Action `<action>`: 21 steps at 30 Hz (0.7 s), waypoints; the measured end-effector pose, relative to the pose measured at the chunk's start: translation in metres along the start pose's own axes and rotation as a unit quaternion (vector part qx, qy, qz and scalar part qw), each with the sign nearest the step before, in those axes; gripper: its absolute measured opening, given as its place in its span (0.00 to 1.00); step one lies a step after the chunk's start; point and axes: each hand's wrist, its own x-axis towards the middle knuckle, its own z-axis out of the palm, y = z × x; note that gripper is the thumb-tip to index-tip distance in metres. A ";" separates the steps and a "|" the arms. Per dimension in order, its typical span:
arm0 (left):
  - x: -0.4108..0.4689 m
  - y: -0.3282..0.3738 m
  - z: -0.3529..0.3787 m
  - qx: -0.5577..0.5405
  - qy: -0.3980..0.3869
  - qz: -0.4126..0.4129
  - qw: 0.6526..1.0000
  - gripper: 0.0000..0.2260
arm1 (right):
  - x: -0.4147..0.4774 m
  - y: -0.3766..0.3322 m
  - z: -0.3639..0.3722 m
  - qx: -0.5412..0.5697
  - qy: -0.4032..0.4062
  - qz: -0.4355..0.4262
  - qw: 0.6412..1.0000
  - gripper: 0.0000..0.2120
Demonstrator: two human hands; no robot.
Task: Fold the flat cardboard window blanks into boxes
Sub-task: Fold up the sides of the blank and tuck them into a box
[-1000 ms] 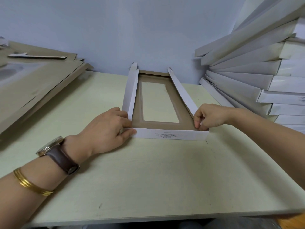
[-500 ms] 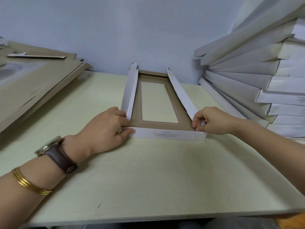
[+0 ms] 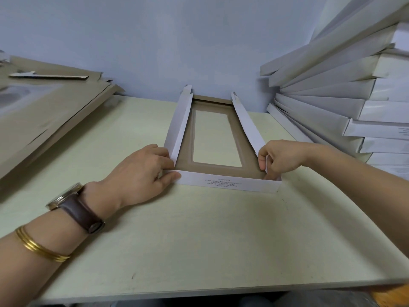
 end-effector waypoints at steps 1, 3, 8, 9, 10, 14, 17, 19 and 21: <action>0.000 0.000 0.000 -0.001 -0.001 0.001 1.000 0.14 | 0.000 -0.001 -0.001 -0.001 -0.009 0.000 1.000 0.11; 0.000 0.000 0.000 0.000 -0.002 0.002 1.000 0.14 | 0.002 -0.003 0.000 0.010 -0.023 0.001 1.000 0.10; 0.000 0.000 0.001 -0.004 0.003 0.008 1.000 0.13 | -0.001 0.002 -0.001 0.042 -0.052 0.008 0.998 0.13; 0.000 0.000 0.001 -0.004 0.005 0.009 1.000 0.13 | -0.002 0.003 -0.002 0.045 -0.056 0.007 0.997 0.13; 0.000 0.000 0.001 -0.004 0.006 0.009 1.000 0.13 | -0.002 0.003 -0.002 0.048 -0.065 0.006 0.997 0.14; -0.001 0.001 0.000 -0.010 0.007 0.008 1.000 0.13 | -0.001 0.001 0.000 0.053 -0.087 -0.011 0.995 0.16; -0.001 0.001 0.000 -0.009 0.010 0.007 1.000 0.13 | 0.001 0.001 0.006 0.039 -0.052 -0.018 0.998 0.15; -0.001 0.001 0.000 -0.011 0.011 0.007 1.000 0.12 | 0.001 0.002 0.009 0.029 -0.032 -0.027 0.999 0.15; -0.001 0.001 0.000 -0.012 0.010 0.006 1.000 0.13 | -0.002 0.003 0.011 0.030 -0.019 -0.043 0.998 0.13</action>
